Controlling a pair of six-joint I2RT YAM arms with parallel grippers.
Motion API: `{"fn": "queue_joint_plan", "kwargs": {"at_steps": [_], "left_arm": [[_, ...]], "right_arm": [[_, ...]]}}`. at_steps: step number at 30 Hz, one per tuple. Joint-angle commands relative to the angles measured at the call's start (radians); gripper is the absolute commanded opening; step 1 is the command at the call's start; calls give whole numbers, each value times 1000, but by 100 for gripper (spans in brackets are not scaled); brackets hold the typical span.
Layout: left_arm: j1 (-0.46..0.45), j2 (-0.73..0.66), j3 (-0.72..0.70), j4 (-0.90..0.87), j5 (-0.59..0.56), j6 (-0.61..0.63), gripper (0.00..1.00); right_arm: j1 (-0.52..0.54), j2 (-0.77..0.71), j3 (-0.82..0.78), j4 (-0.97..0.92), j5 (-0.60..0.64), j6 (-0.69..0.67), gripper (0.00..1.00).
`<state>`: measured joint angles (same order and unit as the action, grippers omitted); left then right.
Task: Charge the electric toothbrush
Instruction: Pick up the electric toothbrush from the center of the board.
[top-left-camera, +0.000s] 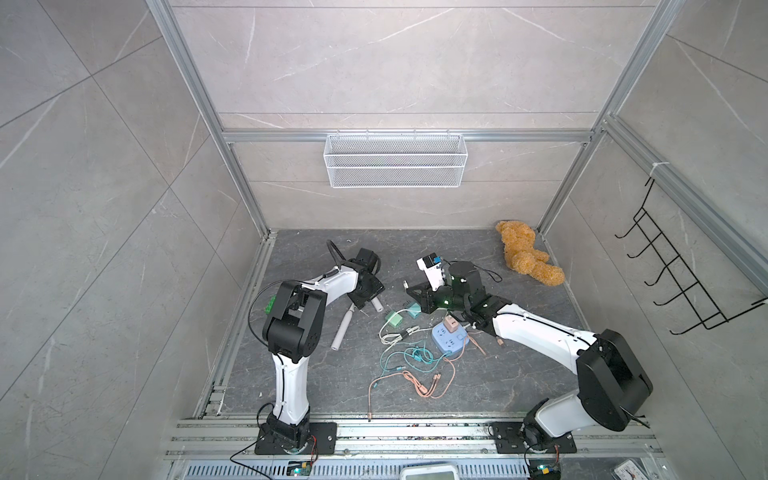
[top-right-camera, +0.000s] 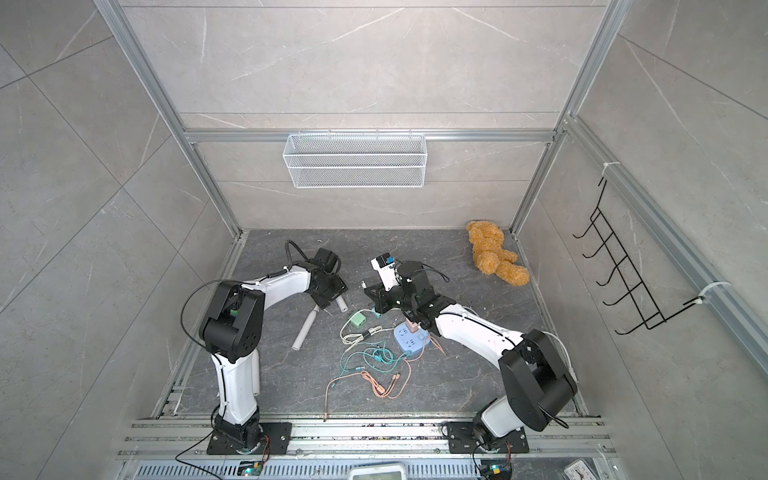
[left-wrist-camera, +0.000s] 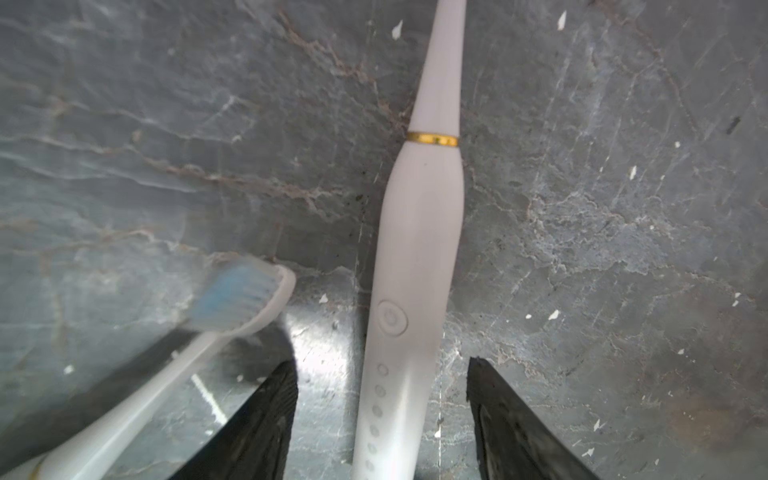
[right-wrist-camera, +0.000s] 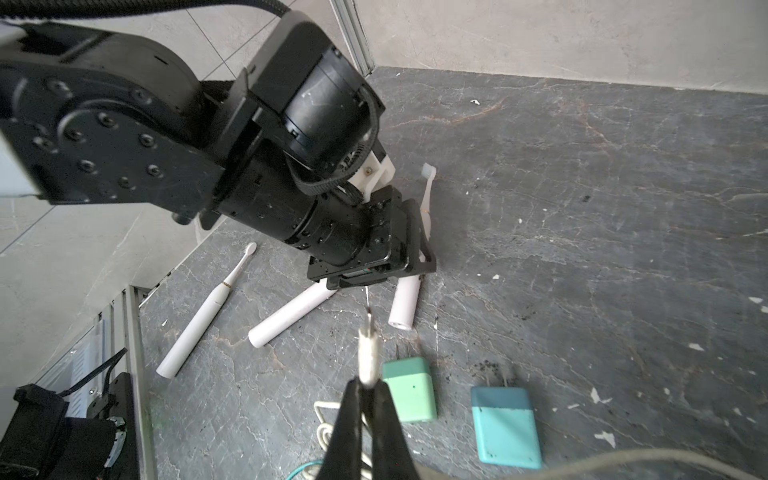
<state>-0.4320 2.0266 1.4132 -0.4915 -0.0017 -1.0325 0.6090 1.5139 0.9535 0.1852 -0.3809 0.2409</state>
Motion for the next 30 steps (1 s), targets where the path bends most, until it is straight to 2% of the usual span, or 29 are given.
{"fn": "queue_joint_plan", "kwargs": {"at_steps": [1,20,27,30], "left_arm": [[-2,37,26,-23,-18,13,60],[-16,70,7,-22,-9,43,35],[-16,67,-19,-15,-3,50,30],[-16,63,-24,-15,1,53,25]], "right_arm": [[1,-29,-13,30,-19,20,0],[-1,-23,-10,38,-36,40,0],[-2,-24,-13,41,-36,44,0],[-3,-23,-16,43,-38,48,0]]}}
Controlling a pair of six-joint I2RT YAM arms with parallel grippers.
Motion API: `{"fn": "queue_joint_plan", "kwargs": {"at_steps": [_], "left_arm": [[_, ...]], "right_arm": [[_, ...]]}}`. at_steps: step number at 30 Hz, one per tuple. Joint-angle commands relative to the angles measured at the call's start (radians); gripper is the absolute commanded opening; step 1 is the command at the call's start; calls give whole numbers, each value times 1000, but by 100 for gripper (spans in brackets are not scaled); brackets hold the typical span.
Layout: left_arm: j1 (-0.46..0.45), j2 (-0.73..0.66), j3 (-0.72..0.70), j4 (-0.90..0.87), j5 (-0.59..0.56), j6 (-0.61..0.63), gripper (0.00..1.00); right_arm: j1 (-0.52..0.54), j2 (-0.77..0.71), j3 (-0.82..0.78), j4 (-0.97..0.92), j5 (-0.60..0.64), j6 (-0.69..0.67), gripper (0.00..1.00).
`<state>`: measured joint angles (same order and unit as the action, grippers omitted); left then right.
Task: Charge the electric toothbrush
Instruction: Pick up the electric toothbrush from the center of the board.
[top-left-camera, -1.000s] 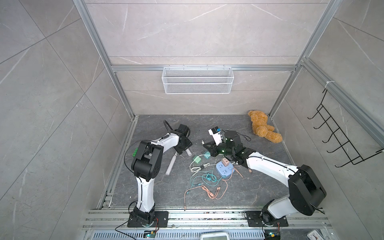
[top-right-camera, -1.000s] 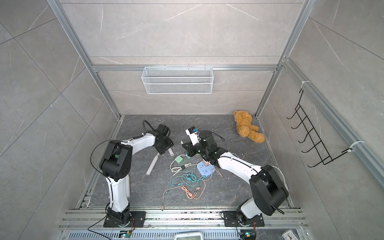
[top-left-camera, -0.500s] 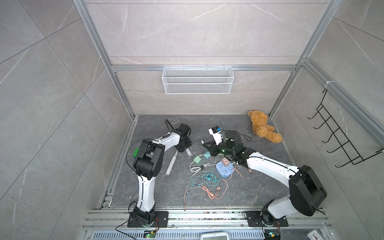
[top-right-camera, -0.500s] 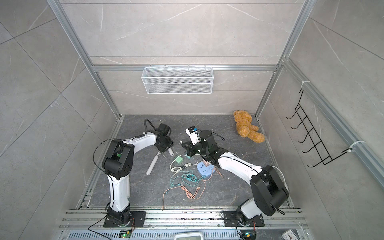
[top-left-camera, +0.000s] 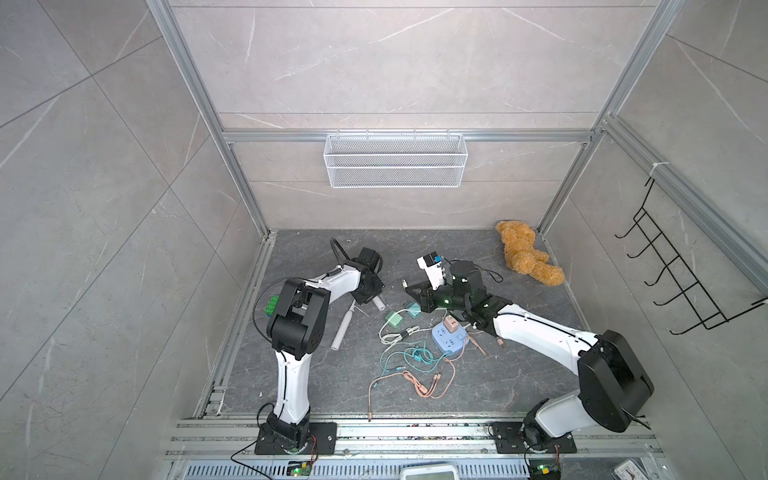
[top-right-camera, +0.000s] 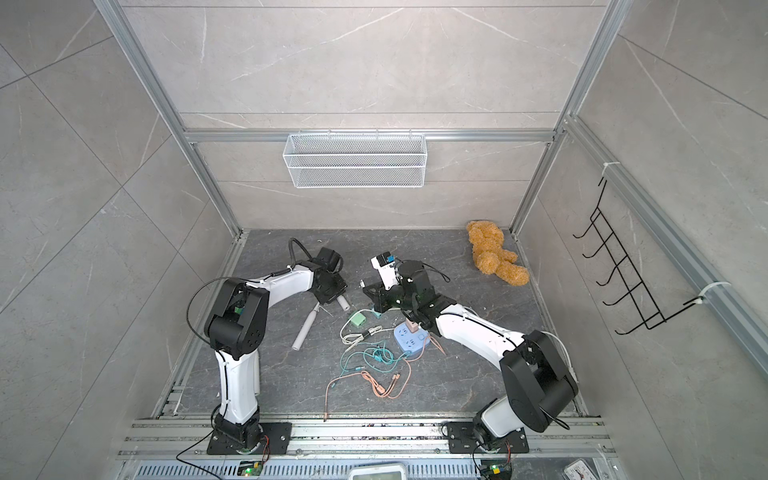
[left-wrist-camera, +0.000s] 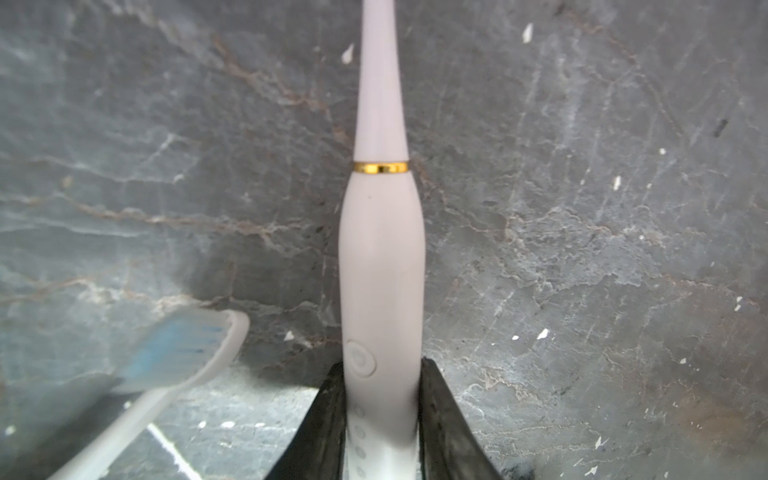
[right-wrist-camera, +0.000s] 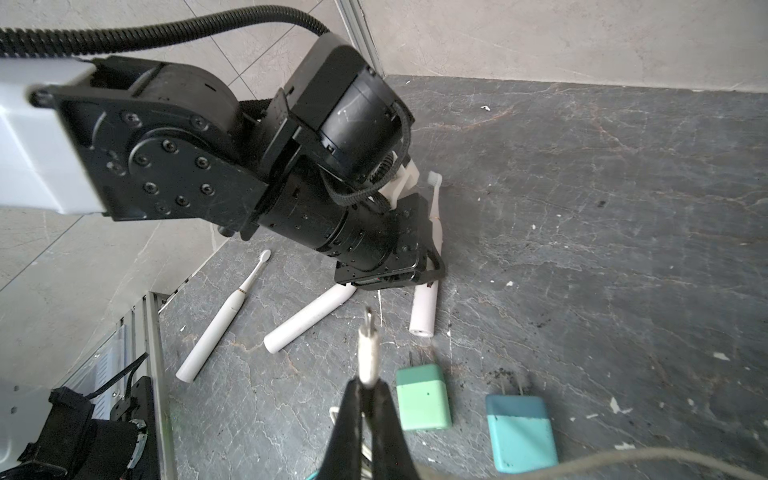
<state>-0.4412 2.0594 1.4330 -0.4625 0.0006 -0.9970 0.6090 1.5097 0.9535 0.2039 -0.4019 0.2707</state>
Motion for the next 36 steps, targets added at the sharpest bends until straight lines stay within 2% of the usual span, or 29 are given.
{"fn": "queue_joint_plan", "kwargs": {"at_steps": [1,6,10,19,25,31,36], "left_arm": [[-6,27,-44,-44,-2,18,24],[5,-26,-40,-50,-7,36,14],[35,-105,-31,-51,-2,52,0],[114,-283,-31,-27,90,59,0],[114,-307,-30,-61,138,81,0],[113,-314,-77,-27,200,54,0],[112,-321,-74,-35,214,48,0]], "right_arm": [[-3,-16,-16,26,-18,19,0],[-5,3,-6,14,-37,20,0],[-5,31,12,0,-65,19,0],[-5,75,55,-6,-148,14,0],[-3,138,112,-56,-215,34,0],[9,199,161,-73,-254,66,0],[24,278,247,-234,-241,14,0]]}}
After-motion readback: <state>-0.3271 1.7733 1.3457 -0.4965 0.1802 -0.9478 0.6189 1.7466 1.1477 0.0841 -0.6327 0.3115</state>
